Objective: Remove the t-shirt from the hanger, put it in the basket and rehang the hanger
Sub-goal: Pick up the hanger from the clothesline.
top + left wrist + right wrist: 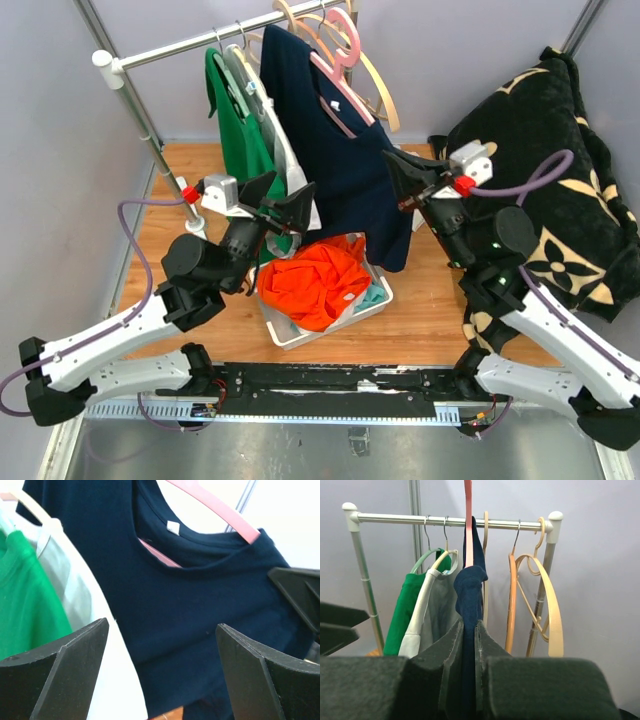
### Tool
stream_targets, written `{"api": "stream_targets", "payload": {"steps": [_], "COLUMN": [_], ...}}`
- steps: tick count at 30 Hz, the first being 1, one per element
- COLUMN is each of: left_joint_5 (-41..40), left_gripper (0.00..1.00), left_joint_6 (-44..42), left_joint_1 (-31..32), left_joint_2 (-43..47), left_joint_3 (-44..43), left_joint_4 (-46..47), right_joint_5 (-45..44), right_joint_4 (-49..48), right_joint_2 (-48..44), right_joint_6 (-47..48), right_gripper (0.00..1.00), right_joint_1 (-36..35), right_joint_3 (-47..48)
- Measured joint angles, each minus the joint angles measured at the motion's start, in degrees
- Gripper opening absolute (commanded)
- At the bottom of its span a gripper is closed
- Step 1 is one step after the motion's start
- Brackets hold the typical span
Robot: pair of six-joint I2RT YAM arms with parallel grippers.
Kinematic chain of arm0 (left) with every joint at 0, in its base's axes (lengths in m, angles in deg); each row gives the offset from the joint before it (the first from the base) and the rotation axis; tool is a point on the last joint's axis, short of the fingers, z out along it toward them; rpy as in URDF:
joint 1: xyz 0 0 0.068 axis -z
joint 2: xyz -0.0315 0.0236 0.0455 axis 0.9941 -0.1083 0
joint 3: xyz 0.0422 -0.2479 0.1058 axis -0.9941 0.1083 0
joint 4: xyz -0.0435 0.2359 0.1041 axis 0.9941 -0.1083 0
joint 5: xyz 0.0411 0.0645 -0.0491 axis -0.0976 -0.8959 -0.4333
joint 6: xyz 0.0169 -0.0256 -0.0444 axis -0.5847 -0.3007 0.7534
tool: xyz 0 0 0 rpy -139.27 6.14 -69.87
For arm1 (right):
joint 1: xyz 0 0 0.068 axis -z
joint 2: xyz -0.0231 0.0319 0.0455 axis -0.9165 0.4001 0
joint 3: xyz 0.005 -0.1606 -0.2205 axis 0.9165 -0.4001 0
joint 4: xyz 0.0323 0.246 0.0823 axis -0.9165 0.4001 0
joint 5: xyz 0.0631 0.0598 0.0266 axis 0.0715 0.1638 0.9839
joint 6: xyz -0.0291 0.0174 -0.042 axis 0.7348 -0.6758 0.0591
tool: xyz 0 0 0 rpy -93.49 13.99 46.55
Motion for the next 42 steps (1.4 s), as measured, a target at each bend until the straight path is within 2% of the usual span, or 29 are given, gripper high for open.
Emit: {"api": "stream_targets", "payload": {"steps": [5, 9, 12, 19, 23, 27, 28, 29, 30, 31, 32, 34, 42], "left_joint_5": [0.79, 0.70, 2.23, 5.57, 7.04, 8.39, 8.74, 9.05, 9.46, 9.94, 10.51, 11.96, 21.57], "left_gripper": [0.92, 0.92, 0.92, 0.90, 0.85, 0.71, 0.63, 0.50, 0.44, 0.29, 0.19, 0.03, 0.00], "left_joint_6": [-4.44, -9.31, -11.67, -13.14, -13.27, -12.94, -12.87, -12.66, -12.72, -12.70, -12.59, -12.66, -11.87], "left_joint_1": [0.02, -0.22, -2.47, -9.51, -11.76, -13.35, -13.68, -13.90, -14.05, -14.12, -14.23, -14.32, -14.45], "left_joint_2": [-7.02, -13.62, -17.35, -22.71, -24.63, -25.75, -25.94, -26.03, -26.12, -26.16, -26.18, -26.18, -26.18], "left_joint_3": [-7.45, -16.65, -21.97, -27.71, -28.57, -28.57, -28.57, -28.57, -28.57, -28.57, -28.59, -28.63, -29.38], "left_joint_4": [0.81, 0.07, -0.33, -0.59, -0.59, -0.81, -0.81, -0.79, -0.74, -0.70, -0.63, -0.50, -2.45], "right_joint_5": [1.64, 3.39, 4.76, 7.08, 7.85, 8.13, 8.13, 8.13, 8.13, 8.13, 8.13, 8.11, 7.56], "right_joint_4": [1.38, 1.90, 2.64, 5.77, 7.13, 8.20, 8.35, 8.39, 8.39, 8.41, 8.41, 8.41, 7.21], "right_joint_2": [-7.30, -11.93, -14.32, -17.88, -19.56, -20.90, -21.03, -21.16, -21.31, -21.42, -21.44, -21.40, -20.76], "right_joint_6": [1.05, 2.25, 2.80, 3.39, 3.37, 3.34, 3.34, 3.34, 3.34, 3.34, 3.34, 3.34, 3.34], "right_gripper": [0.01, 0.01, 0.01, 0.01, 0.01, 0.01, 0.01, 0.01, 0.01, 0.01, 0.01, 0.01, 0.01], "right_joint_1": [0.00, 0.00, 0.00, 0.00, 0.00, 0.00, 0.00, 0.00, 0.00, 0.00, 0.00, 0.00, 0.00], "right_joint_3": [-3.30, -5.53, -7.13, -9.68, -10.54, -11.15, -11.15, -11.15, -11.15, -11.15, -11.15, -11.23, -12.00]}}
